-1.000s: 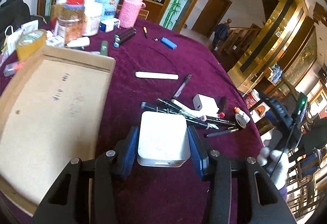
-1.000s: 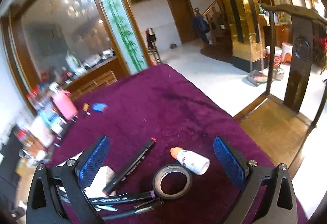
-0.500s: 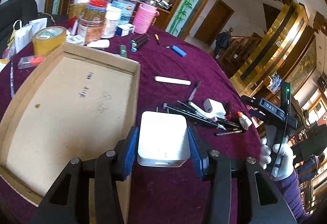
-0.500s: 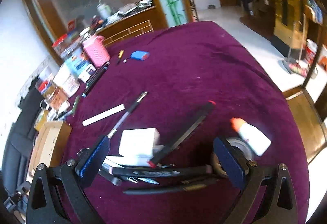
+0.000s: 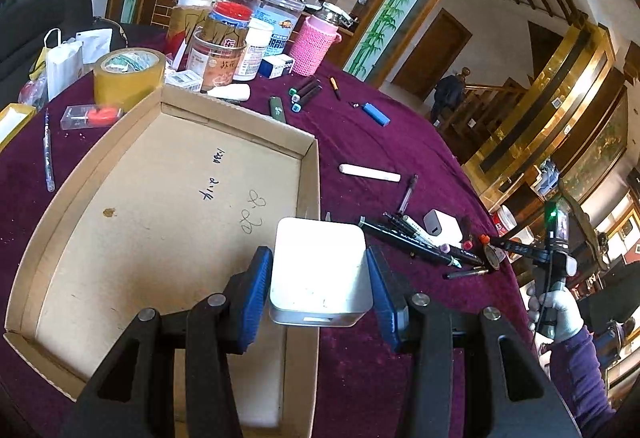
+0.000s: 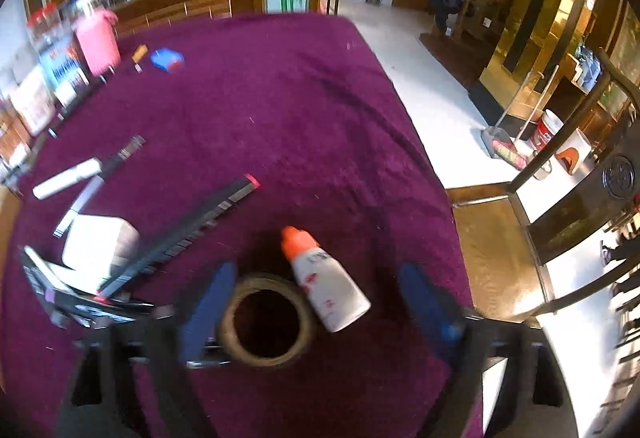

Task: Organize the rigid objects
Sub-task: 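Lift the charger toward the cardboard tray with the left tool while the right tool grasps the orange-capped white bottle, then set the charger in the tray with the left tool while the right tool sets the bottle beside it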

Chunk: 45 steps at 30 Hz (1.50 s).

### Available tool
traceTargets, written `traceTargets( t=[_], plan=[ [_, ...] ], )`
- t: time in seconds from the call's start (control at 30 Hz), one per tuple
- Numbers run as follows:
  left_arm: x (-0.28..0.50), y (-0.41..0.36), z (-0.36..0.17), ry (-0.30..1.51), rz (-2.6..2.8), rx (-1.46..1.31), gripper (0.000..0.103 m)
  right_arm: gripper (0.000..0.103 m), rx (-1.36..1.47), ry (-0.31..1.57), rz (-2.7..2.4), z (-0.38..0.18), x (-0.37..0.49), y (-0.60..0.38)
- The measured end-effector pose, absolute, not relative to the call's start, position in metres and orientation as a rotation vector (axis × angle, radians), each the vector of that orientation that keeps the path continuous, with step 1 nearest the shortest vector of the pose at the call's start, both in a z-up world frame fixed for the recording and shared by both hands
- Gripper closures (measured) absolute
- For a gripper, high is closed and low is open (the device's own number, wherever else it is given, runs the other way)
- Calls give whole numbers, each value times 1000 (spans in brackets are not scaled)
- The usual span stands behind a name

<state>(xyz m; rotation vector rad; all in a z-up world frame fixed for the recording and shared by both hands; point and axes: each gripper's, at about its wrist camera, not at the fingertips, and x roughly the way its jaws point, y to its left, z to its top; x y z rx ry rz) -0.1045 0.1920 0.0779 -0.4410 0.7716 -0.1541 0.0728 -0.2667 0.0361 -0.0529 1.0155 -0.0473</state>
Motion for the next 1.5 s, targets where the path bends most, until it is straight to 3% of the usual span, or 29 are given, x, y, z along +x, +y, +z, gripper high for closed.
traceTargets(
  t=[0.27, 0.37, 0.73, 0.97, 1.27, 1.5],
  plan=[
    [-107, 184, 83, 770, -146, -419, 56, 40, 58, 1010, 0, 27, 79, -283],
    [-107, 181, 85, 771, -152, -413, 56, 57, 123, 1013, 29, 25, 74, -292],
    [-112, 176, 87, 770, -161, -411, 56, 61, 45, 1022, -53, 16, 77, -287],
    [-113, 200, 97, 752, -142, -421, 56, 74, 231, 955, 52, 52, 52, -291],
    [-92, 249, 89, 770, -52, -438, 56, 74, 295, 899, 311, 97, 40, -199],
    [-31, 273, 67, 873, -20, -467, 56, 73, 306, 944, 564, 105, 60, -47]
  ],
)
